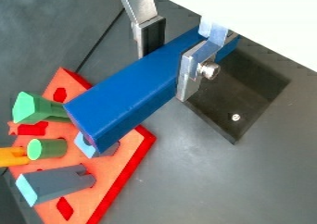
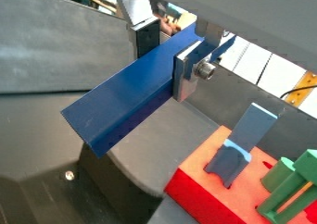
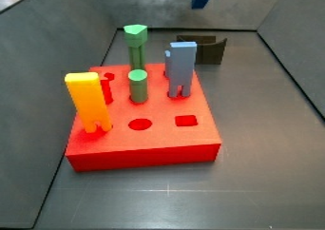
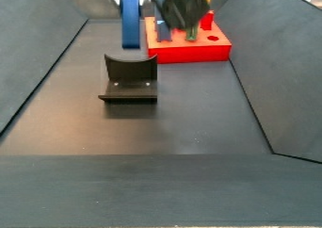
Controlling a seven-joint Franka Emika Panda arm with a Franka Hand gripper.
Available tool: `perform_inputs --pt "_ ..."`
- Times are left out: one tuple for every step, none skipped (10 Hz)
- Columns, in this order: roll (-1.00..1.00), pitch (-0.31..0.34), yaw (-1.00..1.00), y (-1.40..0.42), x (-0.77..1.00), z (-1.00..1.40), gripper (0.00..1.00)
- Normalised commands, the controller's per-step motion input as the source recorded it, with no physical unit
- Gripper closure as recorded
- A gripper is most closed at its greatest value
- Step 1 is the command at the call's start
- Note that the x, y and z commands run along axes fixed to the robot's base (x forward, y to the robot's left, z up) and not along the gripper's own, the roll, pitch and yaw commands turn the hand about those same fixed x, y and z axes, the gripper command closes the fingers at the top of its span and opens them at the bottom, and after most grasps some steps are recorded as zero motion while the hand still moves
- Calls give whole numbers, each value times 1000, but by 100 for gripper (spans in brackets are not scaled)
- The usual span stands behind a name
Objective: Pick up the rectangle object. Move up. Place the rectangle object on the fixture. Regrasp the rectangle object. Move to above the board. Insert the rectangle object.
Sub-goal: Place the rectangle object on the fixture, then regrasp the rectangle object.
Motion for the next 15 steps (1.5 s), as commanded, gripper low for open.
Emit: perform_inputs --pt "-962 230 -194 140 153 -1000 100" --pt "-815 196 -210 136 171 -1000 100" --pt "-656 146 -225 137 185 -1000 100" --pt "-440 93 -232 140 188 -1000 100" --pt "-295 55 -223 139 192 -1000 100" --pt "-199 5 -200 134 196 -1000 100" --pt "-179 -17 -183 131 192 -951 100" --pt "-169 -40 -148 100 145 -694 100" --pt "-155 -46 -119 81 121 -504 100" --pt "-137 -46 -90 68 99 -355 100" --pt "-119 -58 -76 91 83 -297 100" --pt "-117 -61 -68 97 78 -291 100" --pt "-117 -59 -52 97 76 -292 100" --pt "0 0 0 0 0 0 0" --pt "-10 -11 22 0 0 1000 0"
